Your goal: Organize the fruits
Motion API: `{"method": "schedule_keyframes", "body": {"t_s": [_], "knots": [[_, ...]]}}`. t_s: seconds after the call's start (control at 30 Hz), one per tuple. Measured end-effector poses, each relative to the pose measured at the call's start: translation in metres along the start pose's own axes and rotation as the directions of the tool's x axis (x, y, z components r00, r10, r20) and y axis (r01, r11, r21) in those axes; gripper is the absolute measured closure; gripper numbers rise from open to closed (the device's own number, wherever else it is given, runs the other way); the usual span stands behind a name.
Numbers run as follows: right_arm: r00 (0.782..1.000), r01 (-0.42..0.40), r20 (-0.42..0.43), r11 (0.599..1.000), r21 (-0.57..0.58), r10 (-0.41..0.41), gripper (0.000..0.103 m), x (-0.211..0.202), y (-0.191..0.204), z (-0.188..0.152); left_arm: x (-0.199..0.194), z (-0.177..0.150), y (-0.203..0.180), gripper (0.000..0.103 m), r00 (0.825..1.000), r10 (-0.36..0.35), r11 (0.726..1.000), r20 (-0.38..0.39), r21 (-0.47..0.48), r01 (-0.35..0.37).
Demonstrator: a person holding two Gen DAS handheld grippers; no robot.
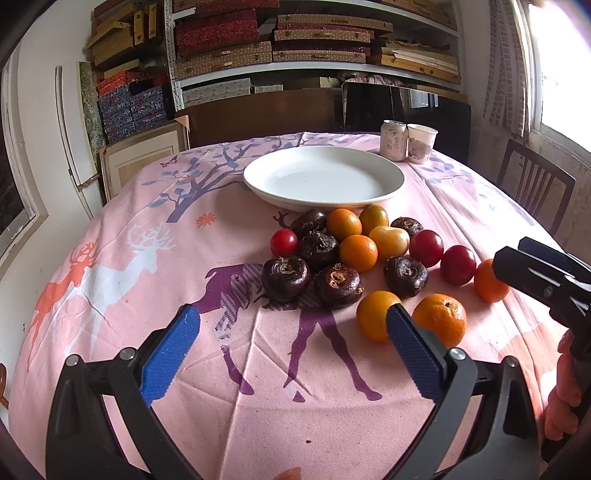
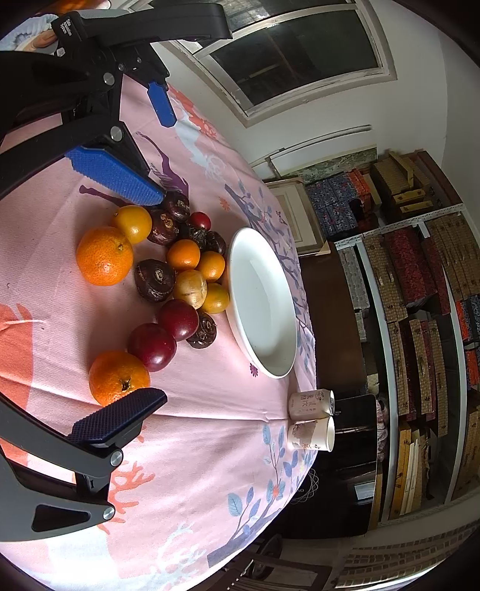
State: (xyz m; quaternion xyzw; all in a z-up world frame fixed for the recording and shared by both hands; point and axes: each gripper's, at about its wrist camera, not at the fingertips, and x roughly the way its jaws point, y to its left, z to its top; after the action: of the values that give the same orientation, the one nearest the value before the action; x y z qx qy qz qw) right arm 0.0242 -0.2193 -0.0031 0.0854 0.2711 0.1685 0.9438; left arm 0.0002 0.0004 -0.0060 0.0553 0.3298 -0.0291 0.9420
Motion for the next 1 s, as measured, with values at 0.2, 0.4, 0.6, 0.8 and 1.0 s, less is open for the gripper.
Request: {"method": "schedule_keyframes", "body": {"t_s": [0.2,0.4,0.6,0.8,1.0], "knots": [[1.000,-0.007,-0.004,1.000,0.008,0.007,0.003,0.000,-0.001,-0.001,0.001,0.000,-0.002,0.004,1.000,-0.006,1.000,-0.007,0.010,0.006],[1.000,-0.016,-0.007,1.000,0.003,0.016,0.003,-0.002,0.000,-0.002,0.002,0.000,-0.002,0.004,1.000,-0.013,1.000,-0.016,0.016,0.013],[0.998,-0.027,-0.051,1.000,-0.011,0.026,0.003,-0.006,-0.003,-0.006,0.003,0.000,-0.002,0.004,1.000,-0.015,1.000,-0.023,0.017,0.015],[0.991,0.024,-0.131,0.999,-0.021,-0.027,0.003,-0.018,-0.024,-0.022,0.005,-0.001,-0.005,0.004,0.999,-0.023,0.999,-0.032,0.028,0.023],[0.987,0.037,-0.160,0.998,0.059,-0.028,0.003,-0.020,-0.051,-0.023,0.007,-0.002,-0.004,0.004,0.998,-0.039,0.999,-0.049,0.027,0.040]]}}
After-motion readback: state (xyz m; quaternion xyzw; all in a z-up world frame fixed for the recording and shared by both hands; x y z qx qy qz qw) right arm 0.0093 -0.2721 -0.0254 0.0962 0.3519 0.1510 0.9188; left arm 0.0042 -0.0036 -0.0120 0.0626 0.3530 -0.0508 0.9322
